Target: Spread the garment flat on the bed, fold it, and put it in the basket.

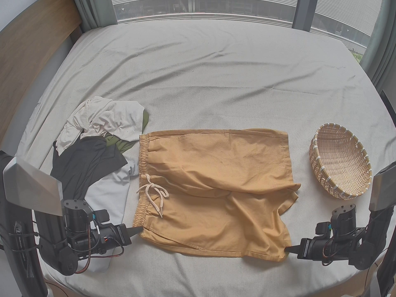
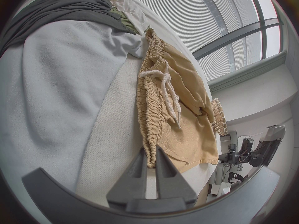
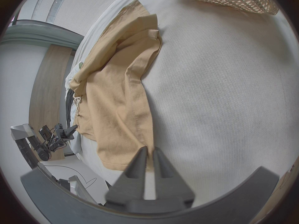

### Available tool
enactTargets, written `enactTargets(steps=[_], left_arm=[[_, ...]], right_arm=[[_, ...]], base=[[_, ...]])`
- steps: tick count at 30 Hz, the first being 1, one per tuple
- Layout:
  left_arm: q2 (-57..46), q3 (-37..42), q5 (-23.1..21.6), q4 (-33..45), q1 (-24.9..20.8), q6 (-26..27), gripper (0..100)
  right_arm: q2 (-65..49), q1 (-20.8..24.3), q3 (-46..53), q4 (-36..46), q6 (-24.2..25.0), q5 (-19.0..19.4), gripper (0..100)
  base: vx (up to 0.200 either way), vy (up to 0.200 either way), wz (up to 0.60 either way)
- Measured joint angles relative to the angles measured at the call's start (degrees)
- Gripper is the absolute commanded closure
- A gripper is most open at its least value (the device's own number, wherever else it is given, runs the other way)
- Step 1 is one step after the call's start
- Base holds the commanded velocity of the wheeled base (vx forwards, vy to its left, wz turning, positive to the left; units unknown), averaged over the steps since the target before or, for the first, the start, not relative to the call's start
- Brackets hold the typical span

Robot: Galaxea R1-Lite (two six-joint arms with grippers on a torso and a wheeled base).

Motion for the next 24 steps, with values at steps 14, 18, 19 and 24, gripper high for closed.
enactTargets(steps=[14,18,19,24], left_arm=[[-0.68,0.2,-0.05,-0.02,-0.13,-0.06,100],[-1.93,1.18,-0.44,-0.02,-0.22,-0.28,100],[-2.45,1.68,-0.63,-0.02,-0.28,-0.35,100],[-4.35,4.41,-1.67,0.0,-0.66,-0.11,100]], right_arm=[[-1.35,-1.67,0.0,3.68,-0.55,-0.33,100],[-5.63,-2.5,0.02,8.59,-2.02,-0.35,100],[-7.47,-3.02,0.02,11.08,-3.06,-0.35,100],[-13.46,-5.56,0.02,19.7,-8.19,-0.39,100]], base=[[0.0,0.0,0.0],[0.0,0.0,0.0],[0.0,0.0,0.0],[0.0,0.0,0.0]])
